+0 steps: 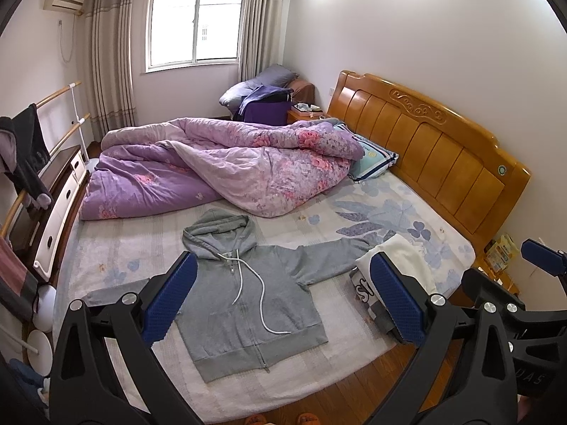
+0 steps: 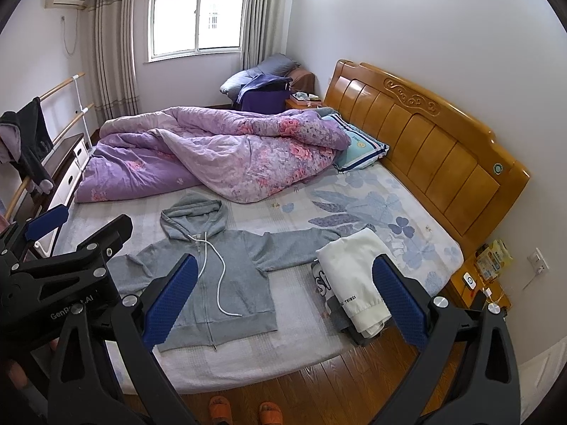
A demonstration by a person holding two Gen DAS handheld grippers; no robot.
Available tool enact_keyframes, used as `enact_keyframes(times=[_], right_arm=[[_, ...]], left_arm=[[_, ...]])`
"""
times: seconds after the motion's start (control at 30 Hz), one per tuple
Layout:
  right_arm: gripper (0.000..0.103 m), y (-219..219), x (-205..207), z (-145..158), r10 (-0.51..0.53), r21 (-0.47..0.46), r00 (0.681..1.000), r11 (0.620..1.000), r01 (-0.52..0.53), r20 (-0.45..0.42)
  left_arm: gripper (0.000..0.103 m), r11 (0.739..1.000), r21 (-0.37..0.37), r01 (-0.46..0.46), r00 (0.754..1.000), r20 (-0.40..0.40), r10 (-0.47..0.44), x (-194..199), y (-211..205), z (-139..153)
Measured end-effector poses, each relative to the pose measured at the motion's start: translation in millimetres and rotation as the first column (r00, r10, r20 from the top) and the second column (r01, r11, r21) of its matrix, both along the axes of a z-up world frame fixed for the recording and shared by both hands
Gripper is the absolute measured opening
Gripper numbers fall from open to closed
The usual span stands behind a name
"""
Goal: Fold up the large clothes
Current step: 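Approach the grey hoodie on the bed with both tools open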
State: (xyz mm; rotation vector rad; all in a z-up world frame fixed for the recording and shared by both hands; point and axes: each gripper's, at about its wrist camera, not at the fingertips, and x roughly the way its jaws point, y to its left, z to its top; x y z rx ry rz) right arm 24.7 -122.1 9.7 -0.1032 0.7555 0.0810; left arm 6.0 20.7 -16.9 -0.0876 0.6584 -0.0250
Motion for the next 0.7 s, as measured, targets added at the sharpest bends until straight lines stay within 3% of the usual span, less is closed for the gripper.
enact_keyframes(times=[0.7], right_arm=[[0.095,47.4,6.6,-17.3,0.028,-0.029,0.999,0.999,-0.029,-0.026]], left_arm=[[0.098,0.999,-0.038,-0.031,0.999,-0.045,0.029,5.1,62.6,-9.7]])
